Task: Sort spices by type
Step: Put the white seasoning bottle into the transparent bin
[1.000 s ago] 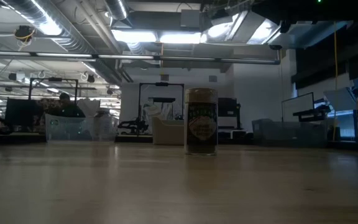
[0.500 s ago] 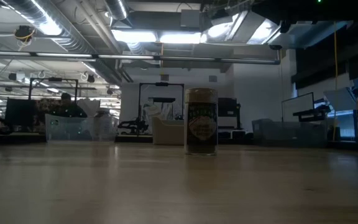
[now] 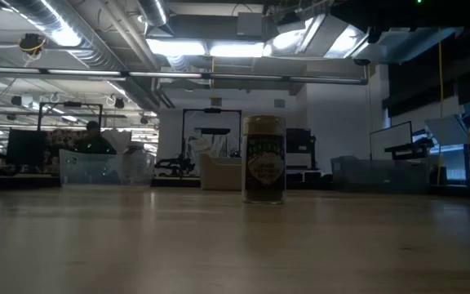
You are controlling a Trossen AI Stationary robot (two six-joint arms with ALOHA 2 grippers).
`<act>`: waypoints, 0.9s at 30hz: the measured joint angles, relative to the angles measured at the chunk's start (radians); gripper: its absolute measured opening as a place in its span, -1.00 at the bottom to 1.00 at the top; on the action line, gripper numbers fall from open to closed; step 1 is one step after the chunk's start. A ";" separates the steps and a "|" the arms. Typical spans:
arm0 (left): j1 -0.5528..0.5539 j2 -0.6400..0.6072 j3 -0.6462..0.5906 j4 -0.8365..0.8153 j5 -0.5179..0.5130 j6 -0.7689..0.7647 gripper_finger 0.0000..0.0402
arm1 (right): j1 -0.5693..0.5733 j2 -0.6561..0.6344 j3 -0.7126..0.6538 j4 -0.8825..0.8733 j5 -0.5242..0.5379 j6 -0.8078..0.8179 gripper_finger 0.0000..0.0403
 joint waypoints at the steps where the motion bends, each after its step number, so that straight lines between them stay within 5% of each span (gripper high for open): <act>1: 0.019 -0.007 0.000 -0.001 -0.007 0.007 -0.02 | 0.000 0.000 0.000 0.000 0.000 0.000 -0.94; 27: 0.553 -0.037 0.001 0.015 -0.219 0.681 -0.04 | 0.000 0.000 0.000 -0.003 -0.001 0.000 -0.94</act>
